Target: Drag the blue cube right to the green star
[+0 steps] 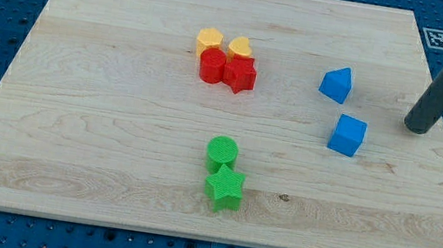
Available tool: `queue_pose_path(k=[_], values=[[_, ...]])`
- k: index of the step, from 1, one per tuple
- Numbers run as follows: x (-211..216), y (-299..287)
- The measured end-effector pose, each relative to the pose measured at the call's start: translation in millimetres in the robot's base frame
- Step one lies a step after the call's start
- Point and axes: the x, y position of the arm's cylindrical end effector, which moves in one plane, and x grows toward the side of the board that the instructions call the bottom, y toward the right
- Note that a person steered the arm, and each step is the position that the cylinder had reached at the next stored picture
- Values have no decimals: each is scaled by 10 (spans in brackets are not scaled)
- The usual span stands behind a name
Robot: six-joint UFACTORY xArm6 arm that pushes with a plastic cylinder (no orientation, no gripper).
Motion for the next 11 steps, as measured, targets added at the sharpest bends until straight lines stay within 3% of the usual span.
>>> queue_pose_path(k=[6, 9, 11], values=[[-89, 119], [303, 35], [35, -69]])
